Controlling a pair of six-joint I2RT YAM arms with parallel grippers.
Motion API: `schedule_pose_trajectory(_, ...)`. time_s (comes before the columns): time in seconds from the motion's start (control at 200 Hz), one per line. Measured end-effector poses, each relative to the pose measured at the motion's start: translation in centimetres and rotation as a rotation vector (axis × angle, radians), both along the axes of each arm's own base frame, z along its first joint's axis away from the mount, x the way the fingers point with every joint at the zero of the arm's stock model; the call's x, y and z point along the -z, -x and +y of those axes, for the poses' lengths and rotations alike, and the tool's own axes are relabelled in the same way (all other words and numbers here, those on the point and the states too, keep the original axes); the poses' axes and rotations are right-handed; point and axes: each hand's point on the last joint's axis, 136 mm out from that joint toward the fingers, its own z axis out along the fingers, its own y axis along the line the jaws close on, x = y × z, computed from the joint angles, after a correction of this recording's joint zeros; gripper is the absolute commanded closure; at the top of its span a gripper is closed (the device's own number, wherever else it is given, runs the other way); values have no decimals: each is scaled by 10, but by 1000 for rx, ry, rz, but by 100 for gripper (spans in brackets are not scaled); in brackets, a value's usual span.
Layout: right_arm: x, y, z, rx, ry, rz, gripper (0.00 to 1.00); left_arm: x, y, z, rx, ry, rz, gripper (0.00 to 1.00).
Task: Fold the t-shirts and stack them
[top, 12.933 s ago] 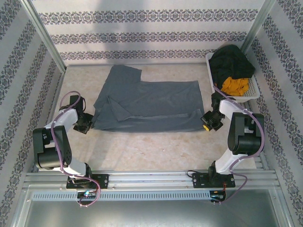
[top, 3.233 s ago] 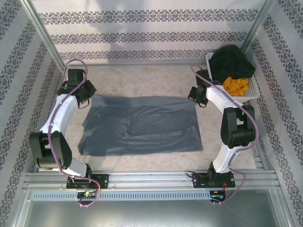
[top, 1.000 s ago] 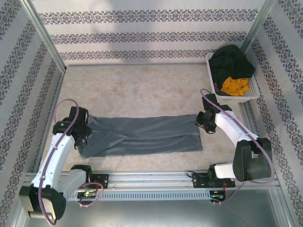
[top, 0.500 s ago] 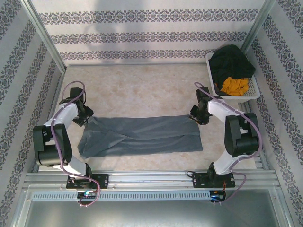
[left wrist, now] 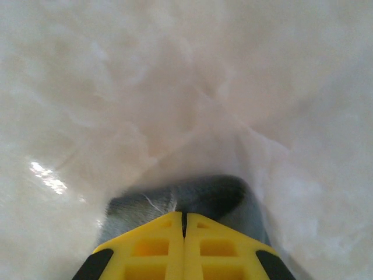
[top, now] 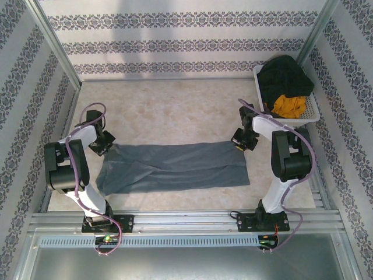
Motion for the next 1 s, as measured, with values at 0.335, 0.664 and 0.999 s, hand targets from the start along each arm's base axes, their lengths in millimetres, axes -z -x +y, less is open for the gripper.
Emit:
schedule_pose_trajectory(0.335,-1,-17,-4,12,9,30,100,-5,-4,15,-46,32,-39,56)
schedule_pose_trajectory(0.664,-1,-17,-4,13,9,31,100,-20,-16,-2,-9,107,-111,48)
schedule_pose_trajectory(0.999,-1,-17,-4,13,9,31,100,4,-23,-12,27,141,-53,86)
